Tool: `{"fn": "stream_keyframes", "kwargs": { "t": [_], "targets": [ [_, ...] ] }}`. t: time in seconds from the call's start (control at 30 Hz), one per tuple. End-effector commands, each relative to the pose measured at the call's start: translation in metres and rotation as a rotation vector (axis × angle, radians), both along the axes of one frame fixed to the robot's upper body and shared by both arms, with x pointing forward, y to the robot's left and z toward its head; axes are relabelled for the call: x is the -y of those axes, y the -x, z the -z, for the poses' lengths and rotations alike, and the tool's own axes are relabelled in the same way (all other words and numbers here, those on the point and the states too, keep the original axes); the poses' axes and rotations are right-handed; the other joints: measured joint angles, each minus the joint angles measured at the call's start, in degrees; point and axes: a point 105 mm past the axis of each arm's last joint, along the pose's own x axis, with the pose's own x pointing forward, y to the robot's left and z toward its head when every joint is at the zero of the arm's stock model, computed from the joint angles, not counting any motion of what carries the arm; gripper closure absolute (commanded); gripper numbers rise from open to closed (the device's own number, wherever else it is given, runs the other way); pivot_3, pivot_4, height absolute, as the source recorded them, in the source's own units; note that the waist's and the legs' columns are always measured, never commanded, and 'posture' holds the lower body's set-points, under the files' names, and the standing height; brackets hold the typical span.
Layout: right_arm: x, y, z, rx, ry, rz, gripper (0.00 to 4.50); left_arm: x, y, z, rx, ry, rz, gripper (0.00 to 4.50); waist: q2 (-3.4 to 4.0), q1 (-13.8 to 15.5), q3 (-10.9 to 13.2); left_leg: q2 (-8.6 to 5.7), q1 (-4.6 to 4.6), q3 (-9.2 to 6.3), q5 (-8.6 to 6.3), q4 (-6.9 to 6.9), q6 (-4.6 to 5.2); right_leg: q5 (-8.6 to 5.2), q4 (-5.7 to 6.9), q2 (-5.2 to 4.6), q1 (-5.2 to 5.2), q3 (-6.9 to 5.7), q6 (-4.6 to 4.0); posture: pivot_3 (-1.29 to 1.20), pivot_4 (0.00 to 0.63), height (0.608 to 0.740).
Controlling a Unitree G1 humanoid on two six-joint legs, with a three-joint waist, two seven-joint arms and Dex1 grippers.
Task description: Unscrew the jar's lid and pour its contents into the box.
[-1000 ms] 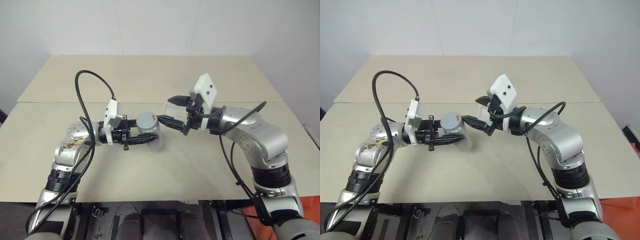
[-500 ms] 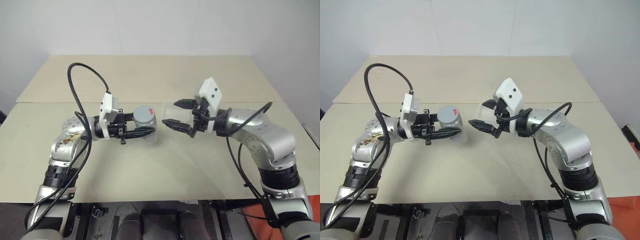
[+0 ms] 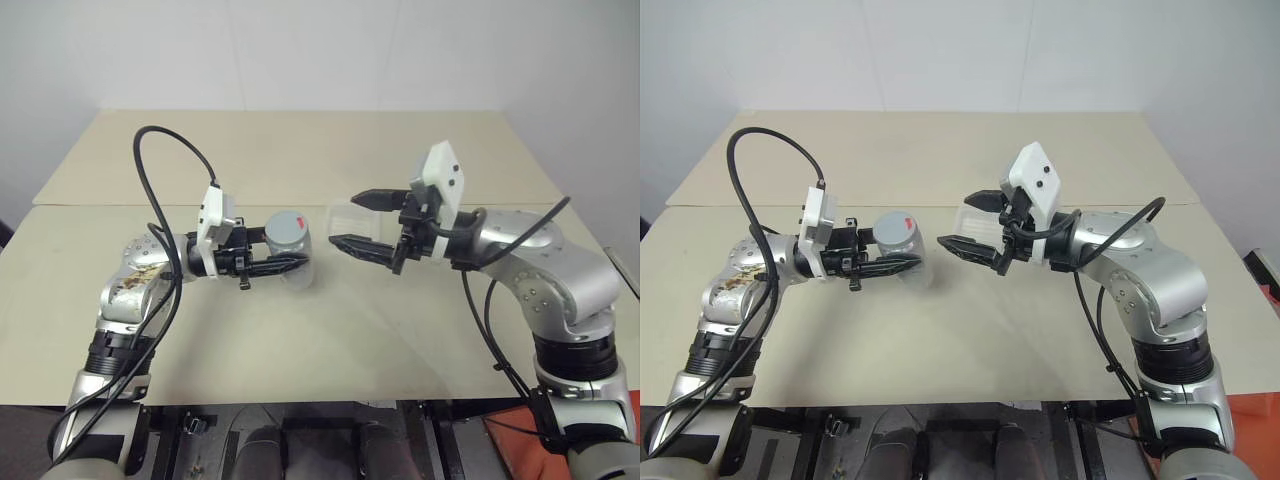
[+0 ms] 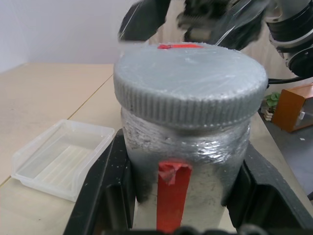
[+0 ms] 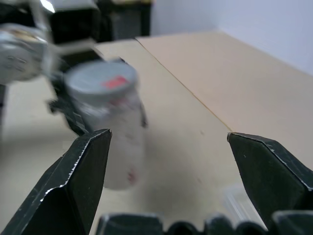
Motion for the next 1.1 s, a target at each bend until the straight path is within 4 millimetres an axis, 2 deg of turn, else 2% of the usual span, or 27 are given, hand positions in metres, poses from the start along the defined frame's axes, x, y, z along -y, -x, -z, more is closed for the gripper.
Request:
{"fn": "stream_keyframes", "kwargs": {
  "t": [0.03, 0.27, 0.43, 0.6, 0.83, 1.1],
  "targets": [
    [-0.014, 0.015, -0.019, 0.056, -0.036, -0.071, 0.00, 0.001, 0.001, -0.008, 0.048, 0.007, 0.009, 2.52, 0.00, -0.07, 0.00, 0.01, 0.01, 0.00, 0.00, 0.00, 0.00, 0.00, 0.01, 0.01, -0.01, 0.00, 0.00, 0.00, 0.150, 0.740],
    [-0.039, 0.012, -0.018, 0.046, -0.035, -0.112, 0.00, 0.009, 0.002, -0.008, 0.046, 0.000, 0.057, 2.52, 0.00, 0.04, 0.00, 0.00, -0.03, 0.00, 0.00, 0.00, 0.00, 0.00, 0.02, 0.01, -0.01, -0.01, 0.00, 0.00, 0.150, 0.740],
    [-0.052, 0.011, -0.019, 0.056, -0.025, -0.129, 0.00, 0.010, 0.003, -0.007, 0.041, -0.012, 0.080, 2.52, 0.00, 0.10, 0.00, 0.00, -0.02, 0.00, 0.00, 0.00, 0.00, 0.00, 0.03, 0.00, -0.01, -0.02, 0.00, 0.00, 0.150, 0.740],
    [-0.061, 0.001, -0.012, 0.065, 0.015, -0.100, 0.00, 0.011, 0.004, -0.007, 0.038, -0.017, 0.096, 2.52, 0.00, 0.04, 0.00, 0.00, -0.03, 0.01, 0.00, 0.00, 0.00, 0.00, 0.06, 0.01, -0.02, -0.02, 0.00, 0.00, 0.150, 0.740],
    [-0.063, -0.005, -0.009, 0.063, 0.024, -0.074, 0.00, 0.008, 0.006, -0.007, 0.038, -0.028, 0.102, 2.52, 0.00, 0.05, 0.00, 0.00, -0.04, 0.00, 0.00, 0.00, 0.00, 0.00, 0.09, 0.01, -0.03, -0.02, 0.00, 0.00, 0.150, 0.740],
    [-0.042, -0.015, -0.013, 0.072, 0.012, -0.005, 0.00, 0.004, 0.007, -0.007, 0.033, -0.036, 0.093, 2.52, 0.00, 0.05, 0.00, 0.00, -0.04, 0.00, 0.00, 0.00, 0.00, 0.00, 0.09, 0.01, -0.03, -0.03, 0.00, 0.00, 0.150, 0.740]
  ]
}}
